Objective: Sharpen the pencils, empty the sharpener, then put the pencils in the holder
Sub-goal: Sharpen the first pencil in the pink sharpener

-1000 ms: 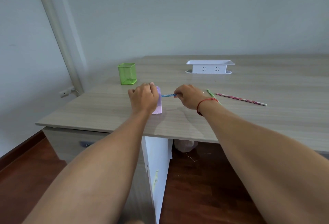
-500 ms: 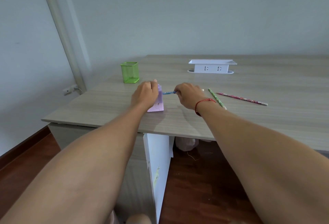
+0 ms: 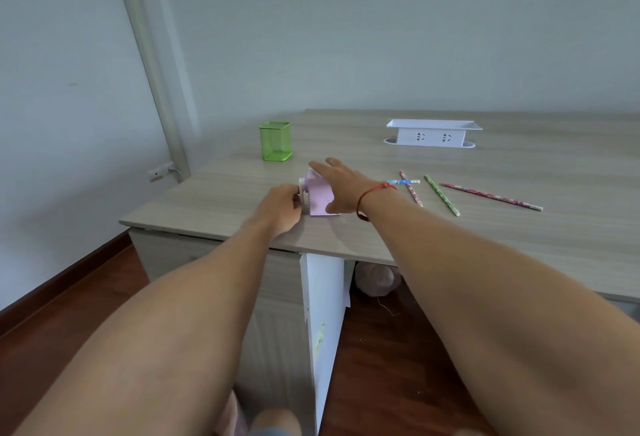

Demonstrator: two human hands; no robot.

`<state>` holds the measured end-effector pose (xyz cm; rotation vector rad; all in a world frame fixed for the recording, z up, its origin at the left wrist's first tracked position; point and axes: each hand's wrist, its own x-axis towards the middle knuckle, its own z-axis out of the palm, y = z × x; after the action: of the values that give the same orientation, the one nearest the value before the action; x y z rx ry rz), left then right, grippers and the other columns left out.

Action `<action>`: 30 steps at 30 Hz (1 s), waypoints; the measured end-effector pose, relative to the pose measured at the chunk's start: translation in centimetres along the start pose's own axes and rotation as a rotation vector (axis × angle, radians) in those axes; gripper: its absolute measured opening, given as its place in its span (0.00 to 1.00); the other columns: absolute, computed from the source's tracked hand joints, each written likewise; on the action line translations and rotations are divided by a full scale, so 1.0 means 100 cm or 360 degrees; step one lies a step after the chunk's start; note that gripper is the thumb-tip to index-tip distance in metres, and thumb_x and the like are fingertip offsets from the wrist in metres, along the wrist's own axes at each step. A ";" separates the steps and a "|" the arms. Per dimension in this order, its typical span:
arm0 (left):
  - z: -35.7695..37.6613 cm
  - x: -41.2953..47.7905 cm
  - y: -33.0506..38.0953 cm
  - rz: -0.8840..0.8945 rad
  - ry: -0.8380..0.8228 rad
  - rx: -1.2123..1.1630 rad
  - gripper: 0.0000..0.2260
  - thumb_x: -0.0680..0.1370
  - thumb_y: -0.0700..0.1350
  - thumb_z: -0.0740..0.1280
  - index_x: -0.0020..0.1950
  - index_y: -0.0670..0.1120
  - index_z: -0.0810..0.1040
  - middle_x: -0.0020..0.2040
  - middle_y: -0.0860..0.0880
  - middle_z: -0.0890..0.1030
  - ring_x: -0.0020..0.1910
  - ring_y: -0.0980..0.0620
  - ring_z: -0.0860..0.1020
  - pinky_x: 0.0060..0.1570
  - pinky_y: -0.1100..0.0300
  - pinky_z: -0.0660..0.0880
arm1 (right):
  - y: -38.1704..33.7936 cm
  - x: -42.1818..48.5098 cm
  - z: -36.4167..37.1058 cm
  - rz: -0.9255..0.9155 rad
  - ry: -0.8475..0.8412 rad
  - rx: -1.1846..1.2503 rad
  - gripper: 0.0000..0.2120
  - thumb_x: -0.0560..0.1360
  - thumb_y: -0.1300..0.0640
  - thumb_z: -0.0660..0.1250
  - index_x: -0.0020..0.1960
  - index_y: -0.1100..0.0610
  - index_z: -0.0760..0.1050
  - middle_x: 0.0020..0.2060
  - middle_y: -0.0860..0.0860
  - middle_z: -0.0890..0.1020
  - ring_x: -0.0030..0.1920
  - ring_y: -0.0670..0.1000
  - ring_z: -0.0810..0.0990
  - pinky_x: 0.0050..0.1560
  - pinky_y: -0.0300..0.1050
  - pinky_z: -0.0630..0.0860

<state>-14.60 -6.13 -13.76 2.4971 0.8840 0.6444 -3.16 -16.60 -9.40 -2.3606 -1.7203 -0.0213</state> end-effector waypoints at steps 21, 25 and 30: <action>-0.006 0.018 -0.014 0.0310 -0.0215 0.0895 0.13 0.82 0.43 0.54 0.60 0.41 0.75 0.55 0.38 0.79 0.54 0.39 0.77 0.49 0.51 0.71 | -0.026 0.008 0.012 0.0213 0.0159 -0.0201 0.20 0.79 0.50 0.59 0.68 0.57 0.65 0.65 0.55 0.70 0.63 0.63 0.74 0.65 0.65 0.67; -0.020 0.032 -0.006 0.0421 -0.0157 0.1086 0.10 0.80 0.41 0.57 0.56 0.41 0.75 0.50 0.37 0.80 0.50 0.38 0.79 0.39 0.53 0.67 | -0.027 0.006 0.015 0.0209 0.0187 -0.0247 0.19 0.78 0.52 0.59 0.67 0.56 0.66 0.64 0.55 0.71 0.61 0.63 0.75 0.64 0.64 0.69; -0.044 0.056 0.004 0.0595 0.0004 0.1133 0.09 0.80 0.43 0.58 0.50 0.40 0.76 0.48 0.36 0.79 0.49 0.37 0.79 0.38 0.52 0.69 | -0.029 0.009 0.015 0.0257 0.0197 -0.0327 0.18 0.81 0.51 0.56 0.68 0.57 0.65 0.64 0.55 0.71 0.62 0.63 0.75 0.62 0.63 0.71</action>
<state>-12.95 -1.68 -8.42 3.3537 0.7363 0.4982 -5.76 -14.60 -10.21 -2.5761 -1.5318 -0.3250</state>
